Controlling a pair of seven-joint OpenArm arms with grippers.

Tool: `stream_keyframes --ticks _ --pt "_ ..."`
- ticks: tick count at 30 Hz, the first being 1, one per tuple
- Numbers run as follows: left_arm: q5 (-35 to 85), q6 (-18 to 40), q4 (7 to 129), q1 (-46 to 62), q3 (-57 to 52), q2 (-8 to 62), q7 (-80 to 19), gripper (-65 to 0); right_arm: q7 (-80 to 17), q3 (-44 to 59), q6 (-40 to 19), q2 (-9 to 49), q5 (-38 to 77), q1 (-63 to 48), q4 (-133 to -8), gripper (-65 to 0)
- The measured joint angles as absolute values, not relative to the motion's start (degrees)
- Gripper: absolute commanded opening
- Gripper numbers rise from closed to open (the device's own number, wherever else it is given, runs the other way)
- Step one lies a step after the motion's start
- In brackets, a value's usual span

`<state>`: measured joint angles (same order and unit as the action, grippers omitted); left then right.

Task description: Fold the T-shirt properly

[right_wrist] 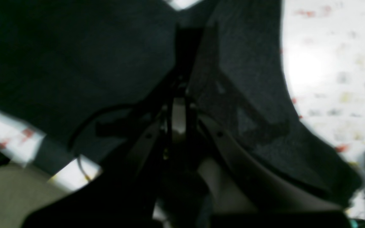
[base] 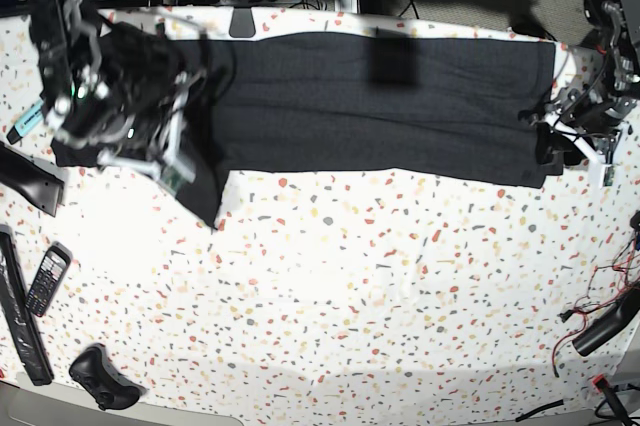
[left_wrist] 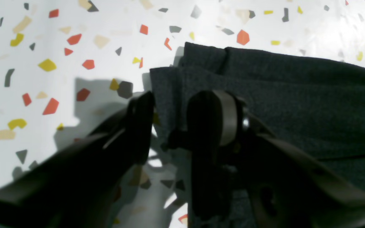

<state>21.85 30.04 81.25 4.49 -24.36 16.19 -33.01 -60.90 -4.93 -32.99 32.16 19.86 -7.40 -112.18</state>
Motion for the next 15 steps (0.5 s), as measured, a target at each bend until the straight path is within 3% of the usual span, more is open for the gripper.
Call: stream_keyframes --ticks 7,15 --pt "21.85 30.04 81.25 4.45 -24.36 16.21 -33.01 -37.3 -60.90 -4.80 -30.96 32.23 21.39 -16.40 -123.72 -65.0" --pt "21.87 30.04 81.28 4.45 -24.36 16.21 -33.01 -37.3 -60.95 -4.89 -31.03 32.23 25.67 -21.58 -124.86 -65.0"
